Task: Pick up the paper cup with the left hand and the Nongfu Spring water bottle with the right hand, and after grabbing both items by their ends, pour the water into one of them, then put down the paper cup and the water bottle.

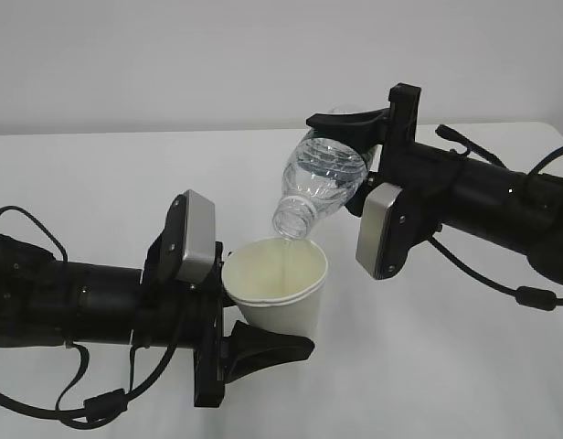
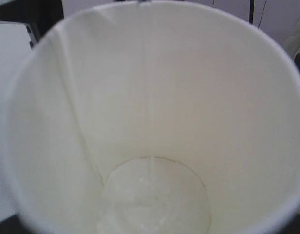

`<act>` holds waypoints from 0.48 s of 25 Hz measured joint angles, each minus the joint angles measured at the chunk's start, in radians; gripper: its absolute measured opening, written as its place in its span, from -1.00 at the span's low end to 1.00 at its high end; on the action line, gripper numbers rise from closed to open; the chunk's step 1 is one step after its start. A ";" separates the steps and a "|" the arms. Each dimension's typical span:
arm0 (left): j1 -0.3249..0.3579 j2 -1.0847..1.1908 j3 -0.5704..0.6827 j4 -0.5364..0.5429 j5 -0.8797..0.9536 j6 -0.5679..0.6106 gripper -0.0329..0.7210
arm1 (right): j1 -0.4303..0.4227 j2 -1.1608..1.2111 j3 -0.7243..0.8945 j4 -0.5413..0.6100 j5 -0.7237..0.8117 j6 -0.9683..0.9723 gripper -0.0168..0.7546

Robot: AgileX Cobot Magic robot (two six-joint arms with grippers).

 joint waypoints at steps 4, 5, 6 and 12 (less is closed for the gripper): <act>0.000 0.000 0.000 0.000 0.000 0.000 0.24 | 0.000 0.000 0.000 0.002 0.000 -0.011 0.11; 0.000 0.000 0.000 0.000 0.000 0.000 0.24 | 0.000 0.000 0.000 0.002 0.000 -0.015 0.11; 0.000 0.000 0.000 0.000 0.000 0.000 0.24 | 0.000 0.000 0.000 0.004 0.000 -0.017 0.11; 0.000 0.000 0.000 0.000 0.000 0.000 0.24 | 0.000 0.000 0.000 0.005 0.000 -0.020 0.11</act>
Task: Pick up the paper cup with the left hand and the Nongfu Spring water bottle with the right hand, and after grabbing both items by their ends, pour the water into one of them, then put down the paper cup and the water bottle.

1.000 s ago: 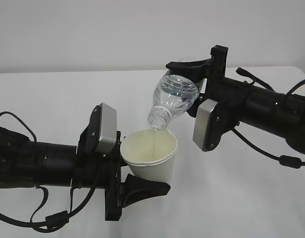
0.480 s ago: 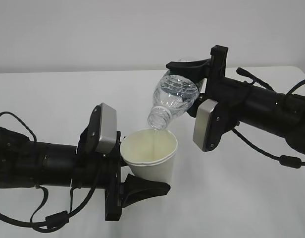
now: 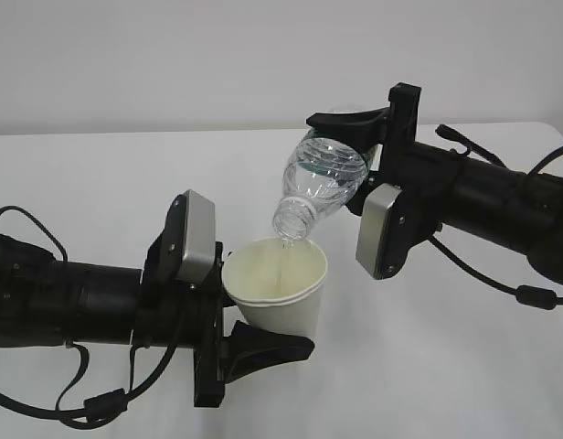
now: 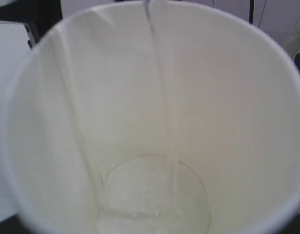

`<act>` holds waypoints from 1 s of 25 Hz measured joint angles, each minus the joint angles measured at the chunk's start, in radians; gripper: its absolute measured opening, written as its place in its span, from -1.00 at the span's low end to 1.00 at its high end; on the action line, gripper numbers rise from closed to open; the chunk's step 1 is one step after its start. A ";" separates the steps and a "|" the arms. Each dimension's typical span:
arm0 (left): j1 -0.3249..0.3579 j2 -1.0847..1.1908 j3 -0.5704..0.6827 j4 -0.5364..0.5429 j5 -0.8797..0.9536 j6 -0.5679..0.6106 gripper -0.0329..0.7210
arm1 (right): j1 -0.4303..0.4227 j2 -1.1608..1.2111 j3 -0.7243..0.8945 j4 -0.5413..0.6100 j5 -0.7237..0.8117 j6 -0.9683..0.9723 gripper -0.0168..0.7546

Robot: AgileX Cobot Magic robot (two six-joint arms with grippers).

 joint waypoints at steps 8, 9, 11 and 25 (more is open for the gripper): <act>0.000 0.000 0.000 0.000 0.000 0.000 0.24 | 0.000 0.000 0.000 0.002 0.000 -0.001 0.11; 0.000 0.000 0.000 0.000 0.000 0.000 0.24 | 0.000 0.000 0.000 0.002 0.000 -0.002 0.11; 0.000 0.000 0.000 0.000 0.000 0.000 0.24 | 0.000 0.000 0.000 0.002 0.000 -0.002 0.11; 0.000 0.000 0.000 0.000 0.000 0.000 0.24 | 0.000 0.000 0.000 0.002 0.000 -0.002 0.11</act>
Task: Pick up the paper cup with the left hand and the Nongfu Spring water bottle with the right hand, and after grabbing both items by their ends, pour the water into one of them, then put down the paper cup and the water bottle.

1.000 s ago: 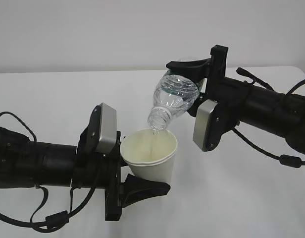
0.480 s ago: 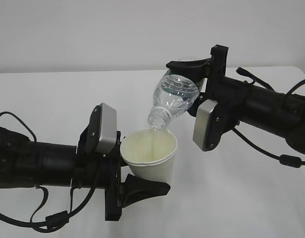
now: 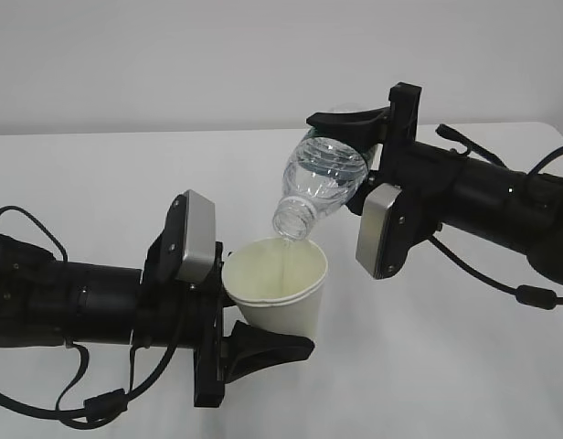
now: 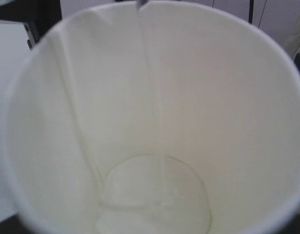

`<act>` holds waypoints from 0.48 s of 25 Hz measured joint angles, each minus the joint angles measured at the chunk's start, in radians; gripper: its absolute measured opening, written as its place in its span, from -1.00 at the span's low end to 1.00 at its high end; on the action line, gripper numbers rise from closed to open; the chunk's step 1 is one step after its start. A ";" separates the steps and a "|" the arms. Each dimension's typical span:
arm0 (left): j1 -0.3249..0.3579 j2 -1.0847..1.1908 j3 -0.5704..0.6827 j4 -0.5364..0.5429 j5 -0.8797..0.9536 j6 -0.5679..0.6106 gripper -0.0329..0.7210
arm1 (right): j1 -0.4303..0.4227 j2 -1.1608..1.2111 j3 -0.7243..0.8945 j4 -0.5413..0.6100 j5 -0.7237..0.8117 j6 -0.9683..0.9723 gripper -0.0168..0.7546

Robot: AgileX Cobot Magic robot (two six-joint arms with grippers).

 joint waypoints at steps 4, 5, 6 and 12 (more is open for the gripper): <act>0.000 0.000 0.000 0.000 0.000 0.000 0.24 | 0.000 0.000 0.000 0.000 0.000 0.000 0.11; 0.000 0.000 0.000 0.000 0.000 0.000 0.24 | 0.000 0.000 0.000 0.000 0.000 0.000 0.11; 0.000 0.000 0.000 0.000 0.000 0.000 0.24 | 0.000 0.000 0.000 0.000 0.000 0.000 0.11; 0.000 0.000 0.000 0.000 0.000 0.000 0.24 | 0.000 0.000 0.000 0.000 0.000 -0.012 0.11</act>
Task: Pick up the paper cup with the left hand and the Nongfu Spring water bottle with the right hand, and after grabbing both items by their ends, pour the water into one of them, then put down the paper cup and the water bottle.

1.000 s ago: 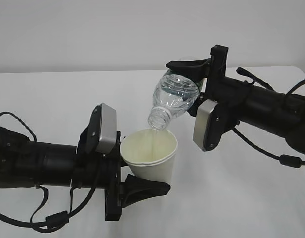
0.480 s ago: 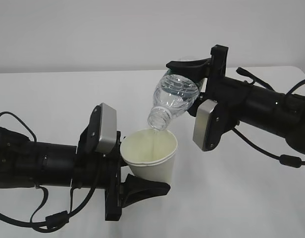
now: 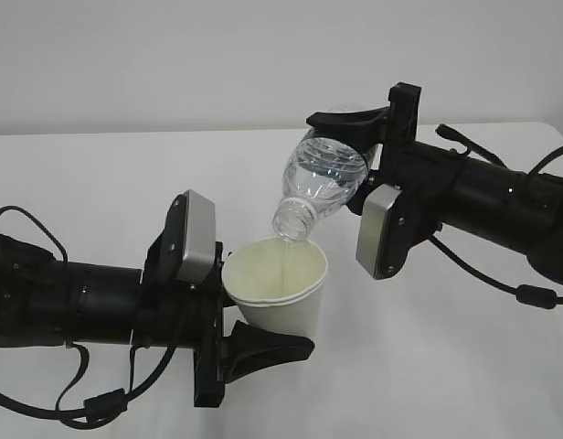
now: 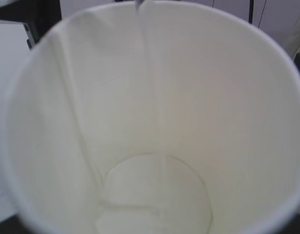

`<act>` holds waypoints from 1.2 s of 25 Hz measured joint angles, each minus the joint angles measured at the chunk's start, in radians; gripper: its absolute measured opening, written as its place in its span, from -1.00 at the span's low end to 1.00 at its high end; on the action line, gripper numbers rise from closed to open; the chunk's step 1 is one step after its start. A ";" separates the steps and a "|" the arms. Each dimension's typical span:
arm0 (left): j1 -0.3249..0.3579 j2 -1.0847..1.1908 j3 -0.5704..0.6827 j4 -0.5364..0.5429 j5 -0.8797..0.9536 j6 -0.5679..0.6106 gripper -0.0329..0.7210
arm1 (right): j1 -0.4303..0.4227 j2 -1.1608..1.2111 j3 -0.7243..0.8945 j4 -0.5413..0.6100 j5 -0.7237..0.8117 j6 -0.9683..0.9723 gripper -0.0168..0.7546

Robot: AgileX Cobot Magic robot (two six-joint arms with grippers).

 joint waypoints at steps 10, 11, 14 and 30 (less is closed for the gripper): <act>0.000 0.000 0.000 0.000 0.000 0.000 0.24 | 0.000 0.000 0.000 0.000 -0.002 -0.005 0.11; 0.000 0.000 0.000 0.000 0.000 0.000 0.24 | 0.000 0.000 0.000 0.002 -0.002 -0.005 0.11; 0.000 0.000 0.000 0.000 0.000 0.000 0.24 | 0.000 0.000 0.000 0.002 -0.002 -0.005 0.11; 0.000 0.000 0.000 0.000 0.000 0.000 0.24 | 0.000 0.000 0.000 0.002 -0.002 -0.006 0.11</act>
